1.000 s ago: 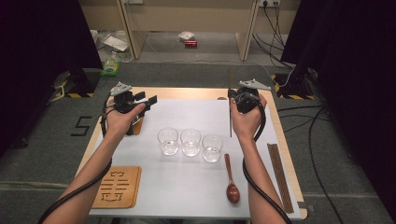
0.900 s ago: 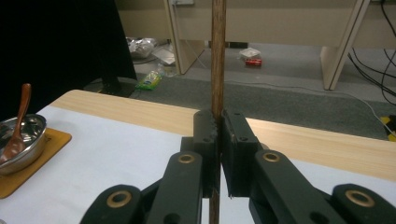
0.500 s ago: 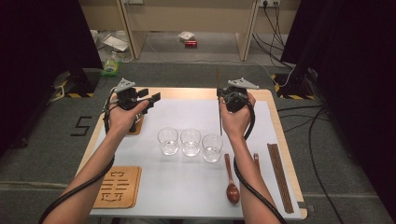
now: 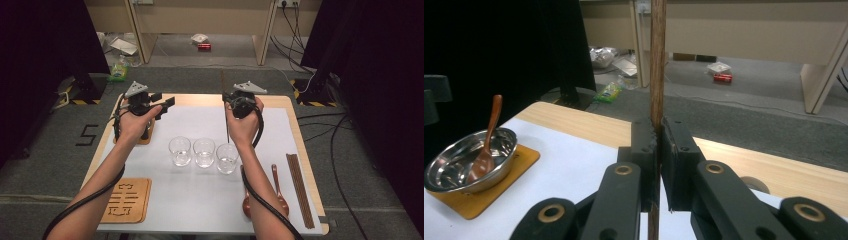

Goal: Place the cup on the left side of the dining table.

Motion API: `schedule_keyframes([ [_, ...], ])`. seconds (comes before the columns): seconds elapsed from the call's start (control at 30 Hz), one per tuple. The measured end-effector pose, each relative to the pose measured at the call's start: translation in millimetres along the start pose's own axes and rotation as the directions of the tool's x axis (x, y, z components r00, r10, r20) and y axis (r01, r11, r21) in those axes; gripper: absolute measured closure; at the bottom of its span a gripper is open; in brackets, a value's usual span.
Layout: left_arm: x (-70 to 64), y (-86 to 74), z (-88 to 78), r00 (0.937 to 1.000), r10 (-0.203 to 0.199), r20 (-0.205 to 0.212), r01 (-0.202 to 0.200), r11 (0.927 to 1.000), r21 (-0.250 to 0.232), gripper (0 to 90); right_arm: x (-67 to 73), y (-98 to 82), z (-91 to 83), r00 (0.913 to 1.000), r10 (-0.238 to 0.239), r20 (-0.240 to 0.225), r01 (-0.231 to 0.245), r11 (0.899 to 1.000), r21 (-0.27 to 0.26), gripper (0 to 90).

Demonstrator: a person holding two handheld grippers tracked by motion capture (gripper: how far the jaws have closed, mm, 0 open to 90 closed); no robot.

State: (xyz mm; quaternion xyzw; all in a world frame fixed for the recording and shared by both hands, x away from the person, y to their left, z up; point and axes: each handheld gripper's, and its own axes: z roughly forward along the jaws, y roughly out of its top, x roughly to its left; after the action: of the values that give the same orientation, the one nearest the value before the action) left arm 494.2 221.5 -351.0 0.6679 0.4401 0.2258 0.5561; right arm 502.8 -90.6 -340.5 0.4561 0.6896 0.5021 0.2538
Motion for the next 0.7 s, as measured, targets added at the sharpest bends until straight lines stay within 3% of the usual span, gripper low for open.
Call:
schedule_keyframes([
  [0.7, -32.1, 22.1, 24.6, 0.9958, -0.007, 0.091, 0.009, 0.9999, -0.014, 40.4, 40.8, 1.1, 17.8, 0.9958, -0.042, -0.081, 0.042, 0.999, 0.003, 85.2],
])
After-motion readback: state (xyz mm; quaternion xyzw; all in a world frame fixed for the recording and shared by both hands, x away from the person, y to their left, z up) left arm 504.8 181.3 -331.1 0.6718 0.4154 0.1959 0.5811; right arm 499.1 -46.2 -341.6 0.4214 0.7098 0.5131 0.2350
